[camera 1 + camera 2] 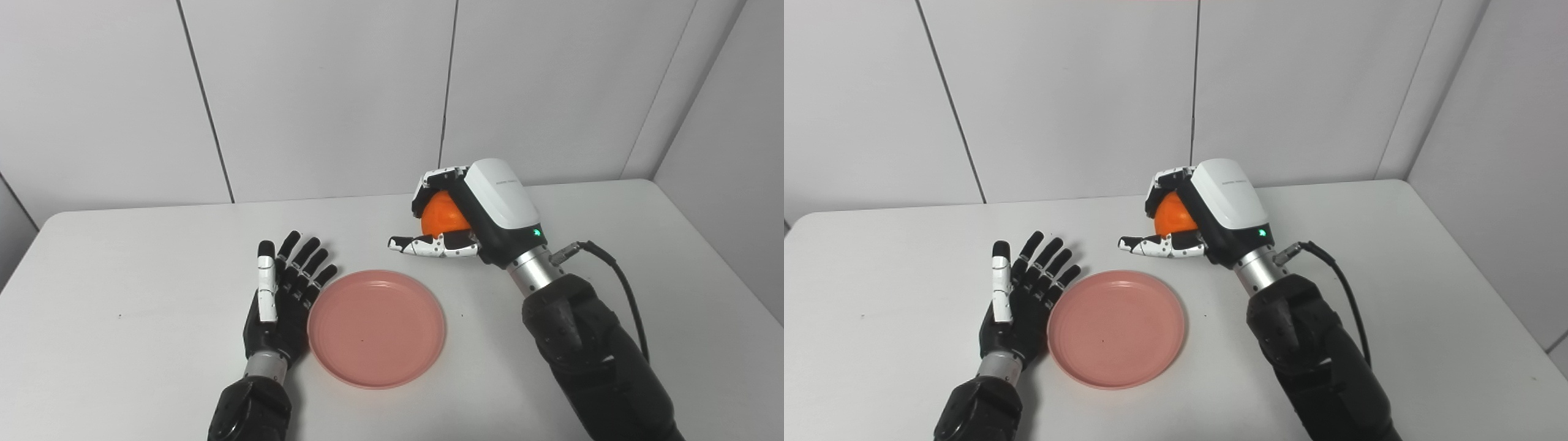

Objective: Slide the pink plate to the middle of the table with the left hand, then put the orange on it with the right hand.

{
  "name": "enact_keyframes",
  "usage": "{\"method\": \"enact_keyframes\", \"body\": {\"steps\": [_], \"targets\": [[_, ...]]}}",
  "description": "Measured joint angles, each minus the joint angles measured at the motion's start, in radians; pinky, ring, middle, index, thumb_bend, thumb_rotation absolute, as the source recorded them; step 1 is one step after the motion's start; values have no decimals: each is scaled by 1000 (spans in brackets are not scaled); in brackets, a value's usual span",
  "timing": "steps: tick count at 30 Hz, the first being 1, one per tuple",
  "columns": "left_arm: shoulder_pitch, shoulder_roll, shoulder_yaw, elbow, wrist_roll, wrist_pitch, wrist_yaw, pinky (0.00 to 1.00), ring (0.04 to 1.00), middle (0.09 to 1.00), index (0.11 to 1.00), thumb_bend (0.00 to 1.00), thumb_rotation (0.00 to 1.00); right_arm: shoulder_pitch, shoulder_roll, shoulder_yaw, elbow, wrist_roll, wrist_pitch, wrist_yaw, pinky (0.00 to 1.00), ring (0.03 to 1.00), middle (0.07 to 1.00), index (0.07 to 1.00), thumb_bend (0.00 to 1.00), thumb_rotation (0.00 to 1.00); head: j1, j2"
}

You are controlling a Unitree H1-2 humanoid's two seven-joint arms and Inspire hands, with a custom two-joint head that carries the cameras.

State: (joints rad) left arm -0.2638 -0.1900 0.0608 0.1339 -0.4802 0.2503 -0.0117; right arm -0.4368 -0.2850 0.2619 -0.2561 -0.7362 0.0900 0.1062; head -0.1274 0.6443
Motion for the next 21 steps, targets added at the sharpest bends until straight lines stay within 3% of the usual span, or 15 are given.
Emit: {"method": "enact_keyframes", "body": {"steps": [7, 21], "targets": [[0, -1, -9, 8, 19, -19, 2, 706, 829, 808, 849, 769, 732, 0, 6, 13, 1, 2, -17, 11, 121, 168, 238, 266, 542, 435, 34, -2], [0, -2, -17, 16, 20, -35, 4, 707, 825, 787, 827, 769, 718, 10, 32, 50, 46, -15, -36, 12, 101, 150, 219, 260, 539, 471, 61, 2]]}}
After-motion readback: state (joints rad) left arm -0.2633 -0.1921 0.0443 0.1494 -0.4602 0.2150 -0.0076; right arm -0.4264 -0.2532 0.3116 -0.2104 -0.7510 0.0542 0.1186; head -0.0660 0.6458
